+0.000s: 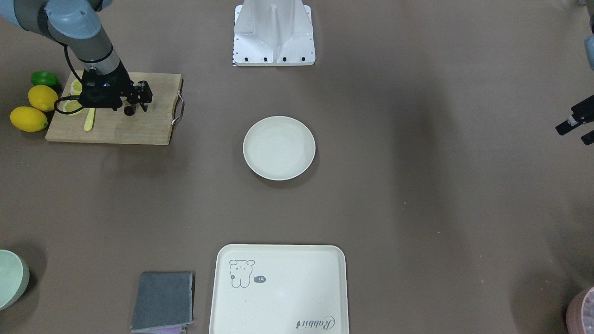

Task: Place red cherry on plate
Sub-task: 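Move the right gripper over the cherries on the cutting board, then lower the right gripper and grasp the cherry pair by the stem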

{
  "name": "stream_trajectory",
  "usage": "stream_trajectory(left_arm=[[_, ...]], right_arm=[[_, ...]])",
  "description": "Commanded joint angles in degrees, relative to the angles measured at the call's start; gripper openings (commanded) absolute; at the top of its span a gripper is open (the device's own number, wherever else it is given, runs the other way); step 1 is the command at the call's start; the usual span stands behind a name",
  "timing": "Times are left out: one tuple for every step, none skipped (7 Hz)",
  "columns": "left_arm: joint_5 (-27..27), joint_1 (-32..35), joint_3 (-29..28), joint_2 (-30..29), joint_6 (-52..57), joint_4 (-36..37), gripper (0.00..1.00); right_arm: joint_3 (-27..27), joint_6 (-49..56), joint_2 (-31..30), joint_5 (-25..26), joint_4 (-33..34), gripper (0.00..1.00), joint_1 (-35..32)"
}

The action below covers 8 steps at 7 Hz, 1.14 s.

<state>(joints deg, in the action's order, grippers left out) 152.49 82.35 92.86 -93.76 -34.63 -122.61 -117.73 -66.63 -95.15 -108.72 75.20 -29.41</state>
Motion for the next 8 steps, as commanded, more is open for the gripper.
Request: stream_trajectory(left_arm=[[0.0,0.0,0.6,0.2,0.0,0.0,0.98],[-0.1,0.1,0.9,0.2,0.0,0.0,0.98],[0.0,0.1,0.9,0.3,-0.1,0.0,0.98],[0.0,0.1,1.1,0.3,0.0,0.0,0.98],[-0.1,0.1,1.3,0.8,0.0,0.0,0.98],[-0.1,0.1,2.7,2.4,-0.1,0.0,0.98],[-0.1,0.1,3.3,3.1,-0.2,-0.1,0.98],[-0.1,0.0,3.4,3.4,-0.2,-0.1,0.98]], right_arm=[[0.3,0.0,-3.7,0.7,-5.2,0.79,1.0],[0.4,-0.1,-3.7,0.7,-5.2,0.73,1.1],[0.3,-0.1,-3.7,0.8,-5.2,0.62,1.5],[0.3,-0.2,-3.6,0.8,-5.2,0.51,1.5],[0.3,-0.2,-3.7,0.7,-5.2,0.31,1.6],[0.2,-0.1,-3.7,0.8,-5.3,0.00,1.7],[0.2,-0.2,-3.7,0.9,-5.3,0.00,1.9],[0.1,-0.2,-3.7,1.0,-5.2,0.00,1.9]])
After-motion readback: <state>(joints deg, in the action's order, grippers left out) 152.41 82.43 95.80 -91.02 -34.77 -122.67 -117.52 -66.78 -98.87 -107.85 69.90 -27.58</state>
